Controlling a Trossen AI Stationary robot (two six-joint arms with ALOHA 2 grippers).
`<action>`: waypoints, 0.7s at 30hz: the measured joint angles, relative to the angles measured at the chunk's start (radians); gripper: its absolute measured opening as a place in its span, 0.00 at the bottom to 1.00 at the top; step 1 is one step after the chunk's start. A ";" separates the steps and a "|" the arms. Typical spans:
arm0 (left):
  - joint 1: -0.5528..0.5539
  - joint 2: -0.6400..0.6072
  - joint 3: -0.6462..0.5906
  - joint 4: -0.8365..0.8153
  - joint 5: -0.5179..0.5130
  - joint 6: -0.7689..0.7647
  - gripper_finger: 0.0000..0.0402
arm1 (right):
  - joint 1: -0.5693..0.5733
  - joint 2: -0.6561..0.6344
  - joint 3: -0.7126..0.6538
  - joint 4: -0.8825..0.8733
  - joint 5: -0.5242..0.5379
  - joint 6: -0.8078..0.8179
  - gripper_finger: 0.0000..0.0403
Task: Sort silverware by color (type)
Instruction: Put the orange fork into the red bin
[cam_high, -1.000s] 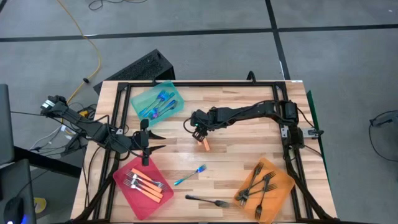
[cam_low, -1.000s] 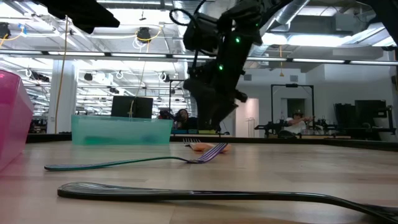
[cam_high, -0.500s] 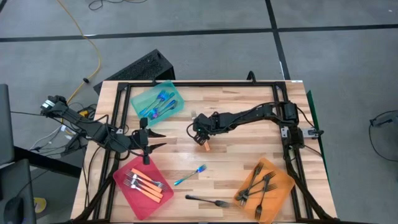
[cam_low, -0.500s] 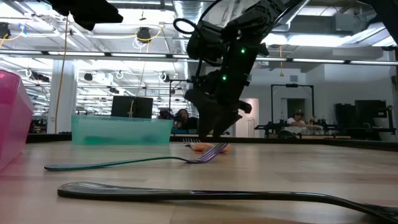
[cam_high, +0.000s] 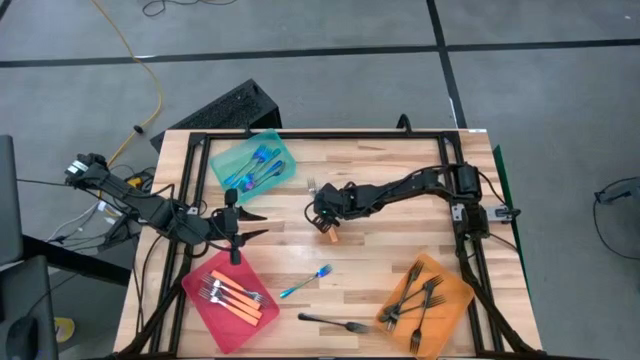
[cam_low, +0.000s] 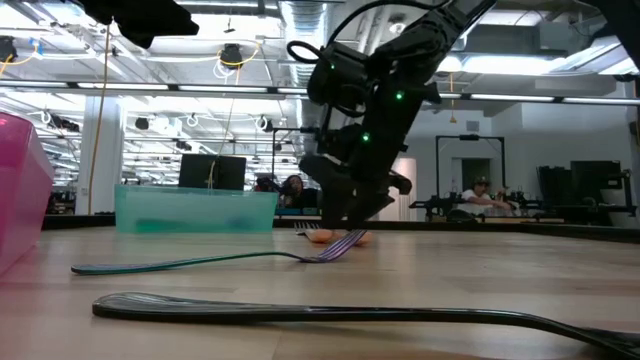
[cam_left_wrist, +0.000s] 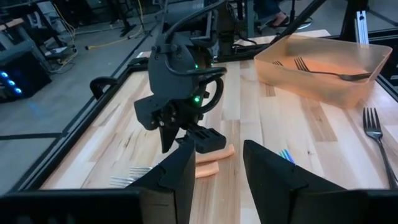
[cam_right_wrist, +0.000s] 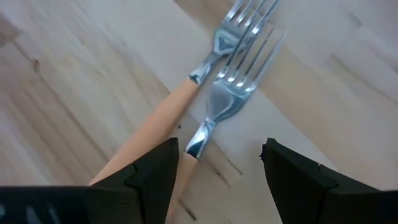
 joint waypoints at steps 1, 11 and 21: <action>0.000 0.000 0.000 0.000 0.000 0.001 0.30 | -0.001 0.001 -0.001 0.001 0.000 -0.001 0.63; 0.000 0.000 0.000 0.000 -0.023 0.003 0.30 | -0.001 0.003 -0.003 0.003 -0.001 -0.004 0.62; 0.000 0.000 0.000 0.000 -0.031 -0.004 0.30 | -0.013 0.003 -0.001 -0.057 0.009 -0.019 0.28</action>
